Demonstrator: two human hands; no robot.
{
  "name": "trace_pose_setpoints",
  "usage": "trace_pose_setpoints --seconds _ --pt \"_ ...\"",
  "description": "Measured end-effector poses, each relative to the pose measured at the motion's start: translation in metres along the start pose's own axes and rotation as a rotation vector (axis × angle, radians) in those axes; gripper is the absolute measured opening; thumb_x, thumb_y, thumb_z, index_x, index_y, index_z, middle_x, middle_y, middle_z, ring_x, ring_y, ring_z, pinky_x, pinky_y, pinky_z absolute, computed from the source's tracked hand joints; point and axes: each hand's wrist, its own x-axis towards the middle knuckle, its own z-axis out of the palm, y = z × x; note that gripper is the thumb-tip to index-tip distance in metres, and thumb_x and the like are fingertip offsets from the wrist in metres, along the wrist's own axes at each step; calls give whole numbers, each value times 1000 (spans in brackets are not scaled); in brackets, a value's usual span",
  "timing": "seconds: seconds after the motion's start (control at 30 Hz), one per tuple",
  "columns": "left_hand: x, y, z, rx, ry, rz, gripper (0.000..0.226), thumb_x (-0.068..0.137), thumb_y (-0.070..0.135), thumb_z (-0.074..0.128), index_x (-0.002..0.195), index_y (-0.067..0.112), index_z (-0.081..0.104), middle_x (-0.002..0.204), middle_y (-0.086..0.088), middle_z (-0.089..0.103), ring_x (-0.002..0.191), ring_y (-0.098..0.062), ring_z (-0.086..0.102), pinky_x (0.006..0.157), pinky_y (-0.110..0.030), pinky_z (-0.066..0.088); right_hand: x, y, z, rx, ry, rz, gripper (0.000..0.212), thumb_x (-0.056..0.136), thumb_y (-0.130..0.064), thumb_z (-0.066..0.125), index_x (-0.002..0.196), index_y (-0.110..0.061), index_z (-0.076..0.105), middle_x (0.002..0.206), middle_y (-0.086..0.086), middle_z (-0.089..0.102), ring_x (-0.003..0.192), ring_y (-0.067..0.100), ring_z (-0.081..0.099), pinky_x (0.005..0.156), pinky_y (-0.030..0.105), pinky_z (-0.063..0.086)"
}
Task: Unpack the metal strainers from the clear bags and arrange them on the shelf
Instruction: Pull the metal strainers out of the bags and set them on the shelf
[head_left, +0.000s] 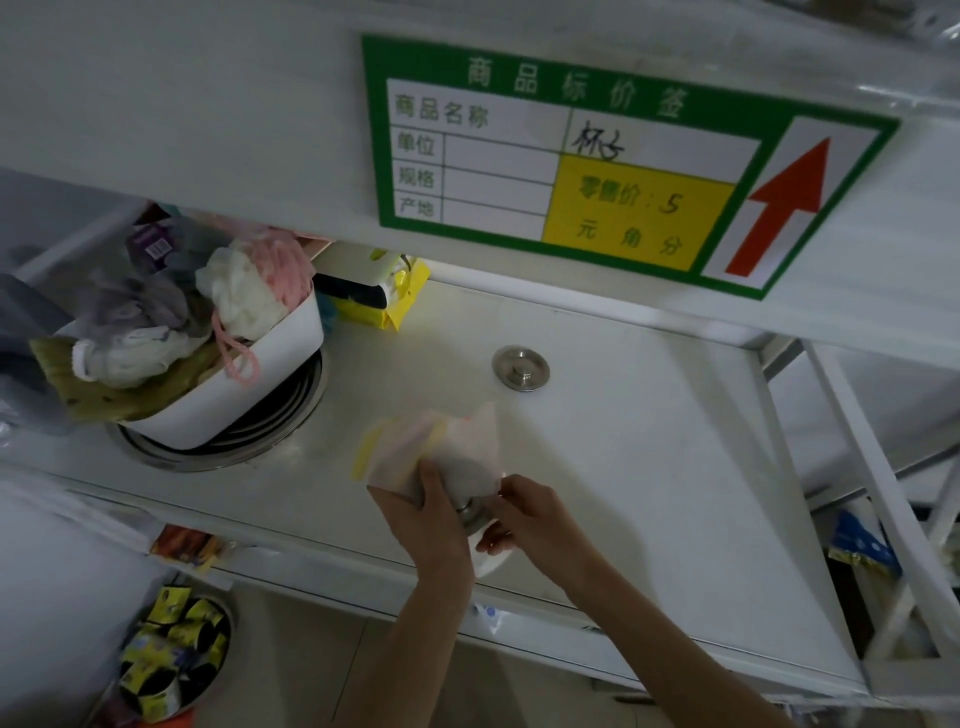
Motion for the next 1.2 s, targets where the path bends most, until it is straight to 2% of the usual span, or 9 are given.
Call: trace_pose_setpoints --seconds 0.1,0.23,0.33,0.47,0.63,0.8,0.9,1.03,1.2 --pt "2 1 -1 -48 1 -51 37 97 11 60 132 8 46 125 -8 60 109 -23 61 91 -37 55 1 3 -1 -77 -25 -22 12 91 -11 56 100 -5 61 73 7 73 66 24 72 72 34 60" --pt "21 3 -9 -45 37 11 41 95 3 61 133 -3 45 131 -18 58 112 -28 61 93 -30 55 6 2 -15 -115 31 -9 10 90 -6 56 91 -10 64 68 6 74 63 23 73 73 35 60" --pt "38 6 -18 -13 84 30 50 94 8 64 138 0 42 137 -20 54 120 -34 57 103 -50 48 26 7 -35 -206 166 -2 12 89 -13 57 88 -14 68 70 15 75 64 26 73 75 43 60" --pt "43 17 -34 -15 45 71 50 94 15 66 138 7 44 136 -16 56 119 -32 58 100 -55 49 63 13 -56 -393 377 54 19 89 -17 52 89 -10 69 69 15 75 67 24 73 57 27 49" --pt "37 29 -50 -51 -30 17 48 94 17 67 137 10 47 134 -15 59 118 -31 60 100 -57 48 96 18 -60 -471 461 74 23 92 -18 46 94 -6 66 71 16 74 70 25 72 70 32 54" --pt "30 47 -61 -120 -230 -59 45 96 19 64 138 9 51 136 -17 60 123 -33 59 102 -62 45 110 27 -57 -593 498 47 26 89 -22 43 87 -8 65 78 17 72 74 34 69 74 40 57" --pt "24 61 -64 -127 -342 -94 50 90 26 66 137 12 54 134 -13 63 123 -32 59 104 -61 44 108 26 -53 -748 506 48 22 88 -18 41 88 -6 61 88 17 68 82 37 63 67 33 47" --pt "11 76 -55 -77 -507 -124 48 88 21 68 133 7 57 129 -18 66 120 -38 60 102 -64 43 94 23 -65 -901 529 64 18 91 -13 36 92 -7 53 93 20 66 86 41 62 66 36 43" --pt "4 93 -45 41 -749 -44 34 93 14 66 127 9 62 123 -13 70 116 -32 64 97 -49 52 71 0 -66 -1079 499 2 24 87 -9 48 111 -9 50 112 14 56 102 34 58 71 39 44"
